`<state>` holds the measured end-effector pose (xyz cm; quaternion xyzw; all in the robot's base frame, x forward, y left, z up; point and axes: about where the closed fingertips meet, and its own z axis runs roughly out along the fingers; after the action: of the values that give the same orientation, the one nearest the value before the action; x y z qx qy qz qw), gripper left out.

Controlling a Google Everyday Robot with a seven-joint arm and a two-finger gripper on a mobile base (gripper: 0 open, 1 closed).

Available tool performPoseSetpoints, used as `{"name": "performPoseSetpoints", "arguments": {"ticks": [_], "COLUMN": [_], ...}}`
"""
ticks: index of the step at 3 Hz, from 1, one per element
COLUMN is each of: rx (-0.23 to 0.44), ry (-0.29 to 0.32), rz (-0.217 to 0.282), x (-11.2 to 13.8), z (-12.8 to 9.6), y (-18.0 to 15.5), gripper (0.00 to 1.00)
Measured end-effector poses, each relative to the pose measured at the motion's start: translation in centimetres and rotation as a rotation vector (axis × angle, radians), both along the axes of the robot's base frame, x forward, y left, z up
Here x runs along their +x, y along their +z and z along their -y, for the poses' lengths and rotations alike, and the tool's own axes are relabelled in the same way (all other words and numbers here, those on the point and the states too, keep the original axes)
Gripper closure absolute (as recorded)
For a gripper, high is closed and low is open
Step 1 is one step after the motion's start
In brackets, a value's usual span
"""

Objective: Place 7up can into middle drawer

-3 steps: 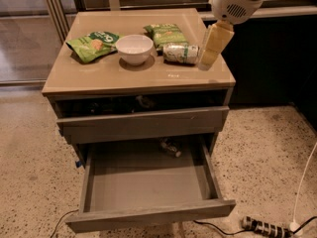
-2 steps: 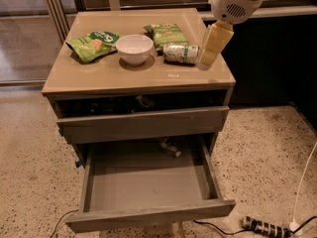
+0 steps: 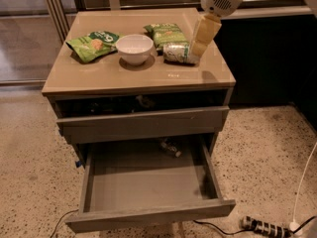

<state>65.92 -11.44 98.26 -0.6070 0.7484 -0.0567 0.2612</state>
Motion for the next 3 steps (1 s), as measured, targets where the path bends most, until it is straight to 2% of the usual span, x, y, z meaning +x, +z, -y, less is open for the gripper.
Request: {"name": "performPoseSetpoints", "arguments": {"ticks": [2,3], "rx": [-0.097,-0.125], "ry": [-0.015,-0.022], "rz": [-0.038,-0.057], "x": [6.0,7.9], "z": [-0.5,-0.6], "y": [-2.0,-3.4], "gripper": [0.00,0.00]}}
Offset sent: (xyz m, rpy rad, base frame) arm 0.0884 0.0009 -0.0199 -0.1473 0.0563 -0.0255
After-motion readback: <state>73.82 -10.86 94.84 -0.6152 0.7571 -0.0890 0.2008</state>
